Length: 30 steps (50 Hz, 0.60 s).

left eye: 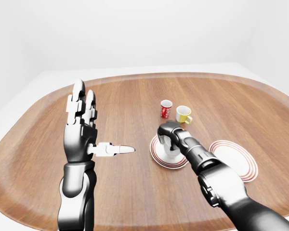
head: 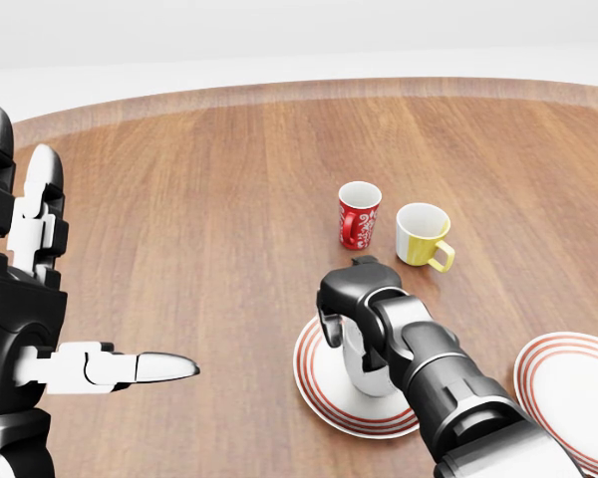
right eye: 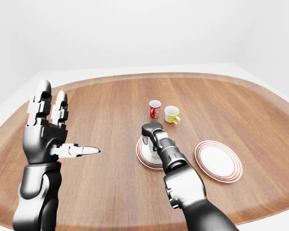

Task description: Put the white mug on the left plate.

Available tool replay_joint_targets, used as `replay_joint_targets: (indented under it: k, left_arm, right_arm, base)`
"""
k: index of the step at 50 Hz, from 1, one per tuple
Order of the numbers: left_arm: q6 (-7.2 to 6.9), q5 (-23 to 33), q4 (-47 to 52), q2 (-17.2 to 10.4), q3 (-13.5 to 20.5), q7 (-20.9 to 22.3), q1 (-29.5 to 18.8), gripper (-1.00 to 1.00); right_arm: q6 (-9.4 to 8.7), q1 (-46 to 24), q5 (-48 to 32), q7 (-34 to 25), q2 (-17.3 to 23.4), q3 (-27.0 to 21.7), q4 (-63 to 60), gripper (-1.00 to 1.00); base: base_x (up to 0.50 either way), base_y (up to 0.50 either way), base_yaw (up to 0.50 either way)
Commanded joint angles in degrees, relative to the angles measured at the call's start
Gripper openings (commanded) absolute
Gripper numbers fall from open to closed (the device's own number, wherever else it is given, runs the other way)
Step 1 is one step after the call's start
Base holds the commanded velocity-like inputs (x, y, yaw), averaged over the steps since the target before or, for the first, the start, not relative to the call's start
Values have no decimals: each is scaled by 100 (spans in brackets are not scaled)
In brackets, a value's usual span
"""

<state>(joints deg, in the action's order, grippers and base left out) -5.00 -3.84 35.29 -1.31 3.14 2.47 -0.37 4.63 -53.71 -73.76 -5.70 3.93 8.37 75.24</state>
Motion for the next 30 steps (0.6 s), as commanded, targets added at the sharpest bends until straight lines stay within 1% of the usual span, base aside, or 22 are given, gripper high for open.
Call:
replay_joint_targets:
  k: [1, 14, 30]
  left_arm:
    - [0, 5, -19, 2, 0, 3, 15, 100]
    - [0, 8, -39, 4, -5, 2, 17, 100]
    - [0, 10, -38, 6, -13, -4, 6, 100]
  right_arm:
    - [-33, -4, -125, 41, 6, -1, 0, 100]
    - [-90, 48, -182, -38, 15, 15, 13, 100]
    - [-107, 57, -217, -164, -1, 23, -19, 100]
  base:
    - [0, 0, 0]
    - [0, 0, 0]
    - [0, 0, 0]
